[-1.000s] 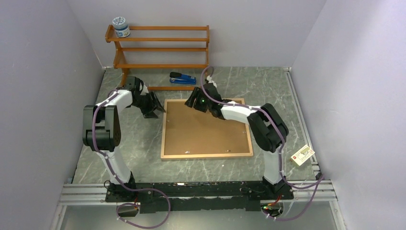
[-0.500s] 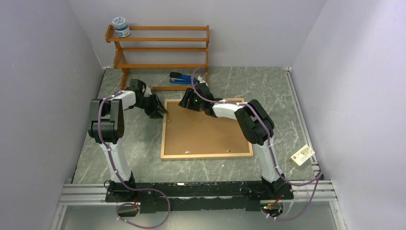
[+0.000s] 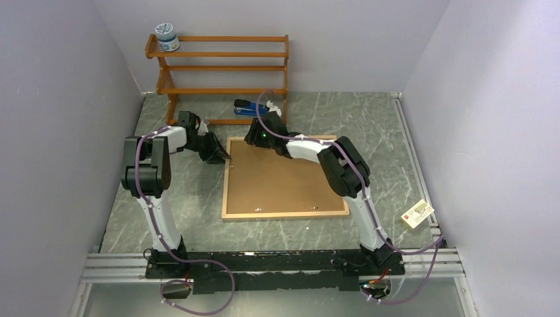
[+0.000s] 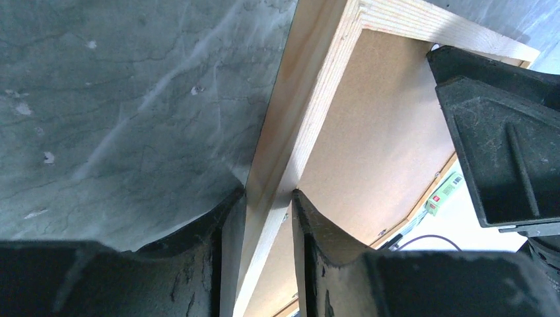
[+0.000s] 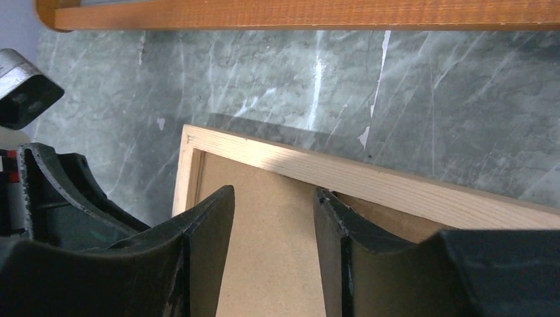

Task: Put the photo into the frame
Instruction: Install the photo frame at the center of the board.

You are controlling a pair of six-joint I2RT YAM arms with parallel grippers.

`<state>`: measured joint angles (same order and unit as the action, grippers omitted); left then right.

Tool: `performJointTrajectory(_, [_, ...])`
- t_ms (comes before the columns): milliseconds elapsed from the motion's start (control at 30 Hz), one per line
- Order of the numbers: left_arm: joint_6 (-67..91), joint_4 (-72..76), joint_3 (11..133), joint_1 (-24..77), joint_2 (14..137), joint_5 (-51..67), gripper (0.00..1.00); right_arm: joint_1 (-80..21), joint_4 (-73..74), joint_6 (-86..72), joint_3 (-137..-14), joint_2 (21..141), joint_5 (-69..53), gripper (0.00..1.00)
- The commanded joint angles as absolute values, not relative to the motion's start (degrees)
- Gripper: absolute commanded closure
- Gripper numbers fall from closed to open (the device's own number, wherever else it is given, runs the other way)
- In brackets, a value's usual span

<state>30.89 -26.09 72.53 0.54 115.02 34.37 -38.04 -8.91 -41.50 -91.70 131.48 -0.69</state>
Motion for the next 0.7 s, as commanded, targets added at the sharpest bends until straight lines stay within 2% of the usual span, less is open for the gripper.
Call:
performJointTrajectory(0, [30.85,-27.27,71.38,1.14,116.29,35.04,0.64,-37.4,-3.13,-37.39,-93.25,133.35,8.67,0.49])
performJointTrajectory(367, [30.81,-29.51,72.08,1.14,116.86,31.61,0.66,-38.99,1.1,-30.32,-94.01,130.61,17.92,0.51])
performJointTrajectory(667, [30.5,-31.19,73.28,1.09,117.59,30.02,0.67,-39.01,0.57,-20.87,-96.32,124.96,14.53,0.48])
